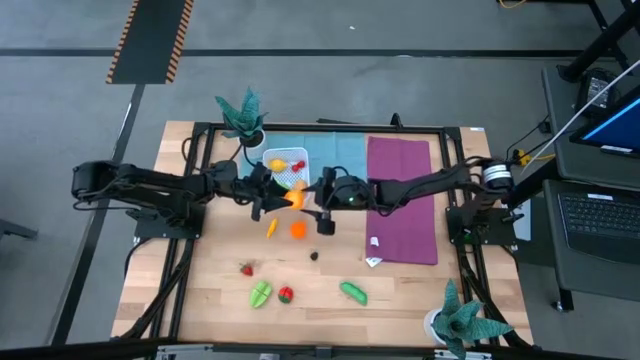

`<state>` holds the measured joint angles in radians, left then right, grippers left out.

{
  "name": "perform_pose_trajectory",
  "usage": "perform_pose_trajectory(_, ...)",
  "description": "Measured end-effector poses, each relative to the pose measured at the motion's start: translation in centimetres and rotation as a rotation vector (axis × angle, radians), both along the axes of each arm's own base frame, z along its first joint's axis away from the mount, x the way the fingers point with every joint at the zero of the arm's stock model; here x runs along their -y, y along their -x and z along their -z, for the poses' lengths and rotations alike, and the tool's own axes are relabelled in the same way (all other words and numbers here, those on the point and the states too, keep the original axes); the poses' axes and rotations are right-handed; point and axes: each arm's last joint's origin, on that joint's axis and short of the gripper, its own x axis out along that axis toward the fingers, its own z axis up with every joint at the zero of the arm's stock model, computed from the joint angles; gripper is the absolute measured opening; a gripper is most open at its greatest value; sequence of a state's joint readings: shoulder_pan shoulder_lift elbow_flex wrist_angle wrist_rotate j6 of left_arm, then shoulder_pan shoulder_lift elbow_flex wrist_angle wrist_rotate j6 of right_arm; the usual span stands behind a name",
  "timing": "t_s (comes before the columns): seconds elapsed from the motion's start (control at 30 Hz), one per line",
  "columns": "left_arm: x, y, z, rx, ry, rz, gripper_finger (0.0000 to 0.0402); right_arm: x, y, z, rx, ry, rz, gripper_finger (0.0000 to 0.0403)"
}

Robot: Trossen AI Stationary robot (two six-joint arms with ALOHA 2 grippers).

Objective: Pick and placing Produce into tupperware
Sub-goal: Put the orange into the white basket

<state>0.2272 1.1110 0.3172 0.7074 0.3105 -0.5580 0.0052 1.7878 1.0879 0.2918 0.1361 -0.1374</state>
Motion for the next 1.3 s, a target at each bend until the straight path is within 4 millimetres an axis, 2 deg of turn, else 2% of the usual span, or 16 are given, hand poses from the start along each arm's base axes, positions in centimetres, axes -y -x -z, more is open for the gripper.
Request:
perform_pose_trajectory(0.1, -0.1, 0.6, -0.4, -0.001, -0.062, -0.007, 0.0178, 0.5, 1.3, 0.1, 0.009, -0.027, 0.026, 0.0275)
perform_pose_trajectory(0.33, -0.2, 2.3, -1.4, -0.014, -0.199, -0.030, 0.0175, 0.6, 4.1, 0.9, 0.155, -0.050, 0.034, 0.0275)
perform_pose_trajectory(0.6, -0.1, 4.2, -2.0, -0.080, -0.345, -0.157, 0.0175, 0.6, 6.4, 1.4, 0.250, -0.081, 0.034, 0.0275)
perform_pose_trajectory(0.77, 0.0, 5.2, -2.6, -0.068, -0.415, -0.211, 0.0175, 0.6, 7.2, 2.0, 0.294, -0.106, 0.042, 0.0275)
perform_pose_trajectory(0.9, -0.1, 5.6, -2.4, -0.124, -0.448, -0.265, 0.0175, 1.3, 7.5, 2.2, 0.332, -0.148, 0.072, 0.0275)
perform_pose_trajectory(1.3, -0.5, 5.3, -1.8, -0.200, -0.506, -0.362, 0.0175, 1.5, 7.8, 2.5, 0.326, -0.148, 0.082, 0.0275)
